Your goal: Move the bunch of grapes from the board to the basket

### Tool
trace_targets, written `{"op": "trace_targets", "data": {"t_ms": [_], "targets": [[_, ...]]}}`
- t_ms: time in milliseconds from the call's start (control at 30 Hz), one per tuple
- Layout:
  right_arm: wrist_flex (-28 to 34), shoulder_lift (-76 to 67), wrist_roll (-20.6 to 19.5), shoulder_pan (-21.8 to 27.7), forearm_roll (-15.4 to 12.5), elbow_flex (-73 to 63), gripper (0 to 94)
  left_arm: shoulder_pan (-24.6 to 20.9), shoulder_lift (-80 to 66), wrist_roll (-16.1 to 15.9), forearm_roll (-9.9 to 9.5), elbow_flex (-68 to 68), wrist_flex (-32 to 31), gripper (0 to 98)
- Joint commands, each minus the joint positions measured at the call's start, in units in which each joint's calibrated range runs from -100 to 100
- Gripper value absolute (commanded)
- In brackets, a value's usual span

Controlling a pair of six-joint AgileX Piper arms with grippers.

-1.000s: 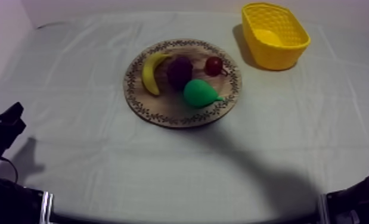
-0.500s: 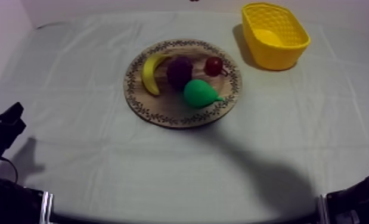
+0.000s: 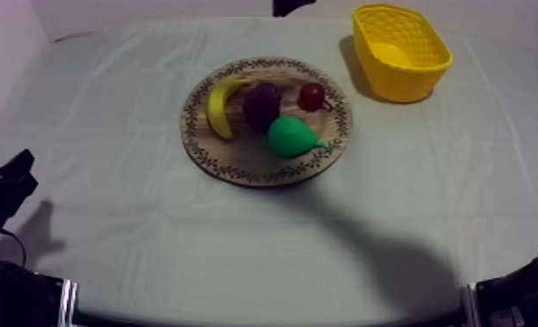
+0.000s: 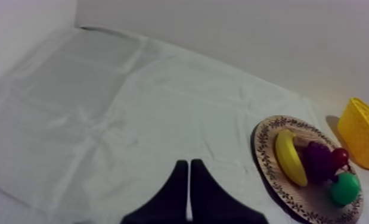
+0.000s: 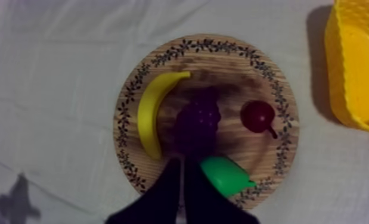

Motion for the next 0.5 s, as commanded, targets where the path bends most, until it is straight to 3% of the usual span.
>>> {"op": "trace_targets", "data": {"t_ms": [0, 267, 467], "targets": [[-0.31, 0.03, -0.26, -0.22, 0.36, 0.43, 14.4, 0.01, 0.00, -0.01, 0.01, -0.04, 0.01, 0.1], [-2.15, 0.00, -1.08, -0.99, 0.85, 3.18, 68.9, 0.01, 0.00, -0.01, 0.01, -0.04, 0.01, 0.1], [-3.62, 0.11, -1.35, -1.16, 1.17, 4.64, 81.4, 0.01, 0.00, -0.01, 0.01, -0.04, 0.01, 0.1]]}}
